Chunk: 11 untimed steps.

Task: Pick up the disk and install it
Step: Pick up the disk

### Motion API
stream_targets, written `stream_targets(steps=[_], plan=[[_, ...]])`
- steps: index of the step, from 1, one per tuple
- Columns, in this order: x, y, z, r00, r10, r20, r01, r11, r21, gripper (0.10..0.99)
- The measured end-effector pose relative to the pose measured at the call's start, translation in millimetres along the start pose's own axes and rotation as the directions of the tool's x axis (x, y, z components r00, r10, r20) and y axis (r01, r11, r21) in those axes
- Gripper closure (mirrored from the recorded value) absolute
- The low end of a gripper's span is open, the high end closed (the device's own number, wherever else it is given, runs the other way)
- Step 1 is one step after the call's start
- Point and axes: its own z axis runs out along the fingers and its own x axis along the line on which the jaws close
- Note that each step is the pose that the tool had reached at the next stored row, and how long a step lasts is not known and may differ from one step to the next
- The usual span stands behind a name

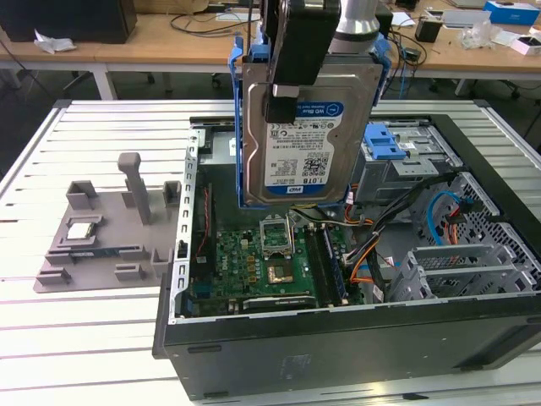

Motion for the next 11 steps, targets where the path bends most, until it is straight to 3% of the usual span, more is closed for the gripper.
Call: stream_targets(steps=[5, 11], plan=[[11.8, 0.2, 0.6, 1.0000, 0.000, -0.0001, 0.000, 1.0000, 0.000, 0.718], [39.7, -0.2, 1.2, 1.0000, 0.000, -0.0003, 0.000, 1.0000, 0.000, 0.718]])
